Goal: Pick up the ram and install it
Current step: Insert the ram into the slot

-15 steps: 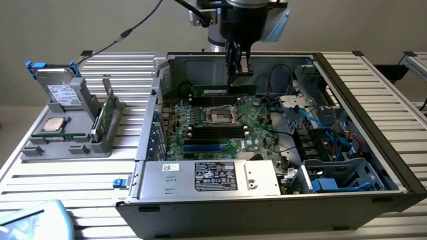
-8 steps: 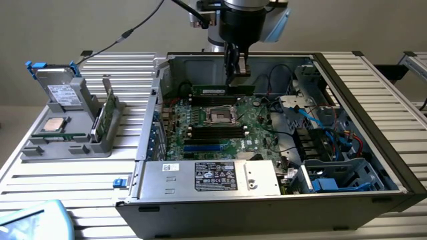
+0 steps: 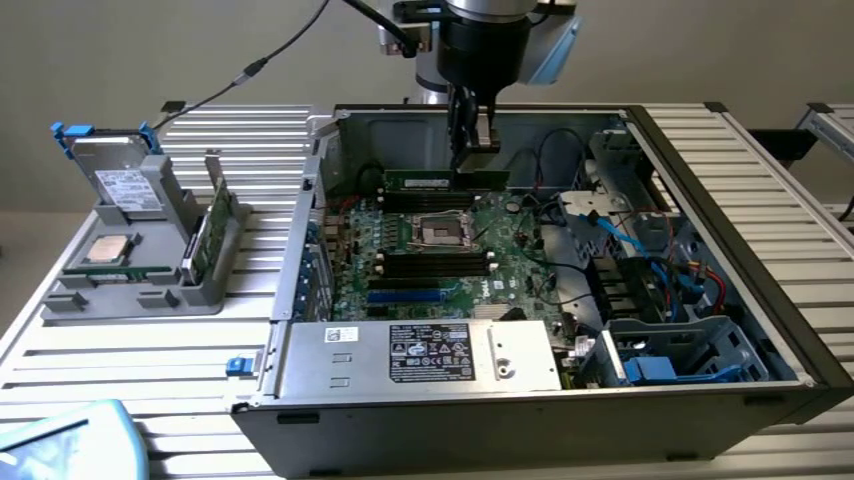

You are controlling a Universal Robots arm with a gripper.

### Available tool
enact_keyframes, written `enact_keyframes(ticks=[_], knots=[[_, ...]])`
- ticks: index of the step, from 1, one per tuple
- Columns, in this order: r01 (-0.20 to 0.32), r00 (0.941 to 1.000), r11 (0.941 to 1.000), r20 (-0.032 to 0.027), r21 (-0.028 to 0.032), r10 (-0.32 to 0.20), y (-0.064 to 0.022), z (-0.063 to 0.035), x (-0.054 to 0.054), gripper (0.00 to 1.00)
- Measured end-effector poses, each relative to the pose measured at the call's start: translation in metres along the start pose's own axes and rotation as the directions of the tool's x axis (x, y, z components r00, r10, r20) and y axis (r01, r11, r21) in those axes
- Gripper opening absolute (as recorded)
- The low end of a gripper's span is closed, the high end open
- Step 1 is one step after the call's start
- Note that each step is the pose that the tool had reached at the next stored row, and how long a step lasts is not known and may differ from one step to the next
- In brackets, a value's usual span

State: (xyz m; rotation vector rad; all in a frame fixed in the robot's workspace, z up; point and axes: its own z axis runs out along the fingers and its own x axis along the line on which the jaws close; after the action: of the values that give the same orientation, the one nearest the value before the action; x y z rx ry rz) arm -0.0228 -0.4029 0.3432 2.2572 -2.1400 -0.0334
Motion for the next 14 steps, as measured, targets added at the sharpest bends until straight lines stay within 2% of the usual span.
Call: enact_keyframes(ticks=[12, 14], knots=[[0.000, 1.0000, 1.0000, -0.0011, -0.0001, 0.000, 0.0000, 0.0001, 0.0000, 0.14], [0.000, 1.0000, 1.0000, -0.0011, -0.0001, 0.000, 0.0004, 0.0034, -0.0002, 0.14]])
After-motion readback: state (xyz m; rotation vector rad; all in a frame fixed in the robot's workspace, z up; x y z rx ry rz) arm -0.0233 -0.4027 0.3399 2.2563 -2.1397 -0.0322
